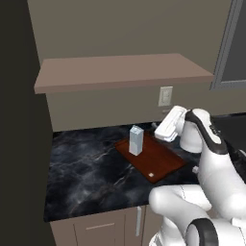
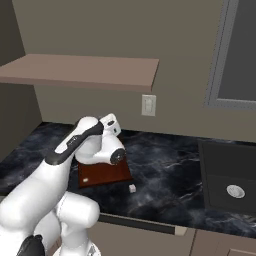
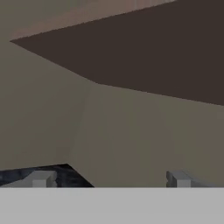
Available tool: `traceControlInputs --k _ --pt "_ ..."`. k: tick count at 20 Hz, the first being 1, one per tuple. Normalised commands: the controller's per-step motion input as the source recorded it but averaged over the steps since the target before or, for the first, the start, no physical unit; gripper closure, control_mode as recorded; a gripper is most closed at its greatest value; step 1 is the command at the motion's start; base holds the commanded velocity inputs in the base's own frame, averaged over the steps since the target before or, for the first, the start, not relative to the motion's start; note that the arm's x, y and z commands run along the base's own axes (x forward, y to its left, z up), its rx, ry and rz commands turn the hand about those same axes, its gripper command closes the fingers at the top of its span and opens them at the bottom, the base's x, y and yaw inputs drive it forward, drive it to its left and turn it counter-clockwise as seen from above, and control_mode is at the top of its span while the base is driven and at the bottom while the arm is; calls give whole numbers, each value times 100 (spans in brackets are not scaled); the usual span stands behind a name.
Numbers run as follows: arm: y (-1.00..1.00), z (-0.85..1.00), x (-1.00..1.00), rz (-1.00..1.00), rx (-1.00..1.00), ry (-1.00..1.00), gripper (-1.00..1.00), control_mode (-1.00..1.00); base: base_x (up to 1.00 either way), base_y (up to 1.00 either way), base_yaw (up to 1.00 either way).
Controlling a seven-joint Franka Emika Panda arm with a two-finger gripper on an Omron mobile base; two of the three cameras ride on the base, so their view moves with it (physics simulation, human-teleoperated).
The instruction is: Take out the milk from the fridge and place it on the tray on the counter. Then take the sugar cube near the tray and place it in the tray.
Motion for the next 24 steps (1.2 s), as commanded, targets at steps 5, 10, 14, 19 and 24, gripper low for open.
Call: traceControlInputs --k 5,10,14,19,24 --pt "-56 29 -37 -6 -7 1 -100 -100 0 0 0" --pt "-72 19 -48 -4 -7 2 -100 -100 0 0 0" --pt "-61 36 -54 -5 -13 10 -100 -100 0 0 0" --pt "-42 42 -45 -8 -13 27 -100 -100 0 0 0" --pt "-21 8 -43 -19 -18 37 -100 -100 0 0 0"
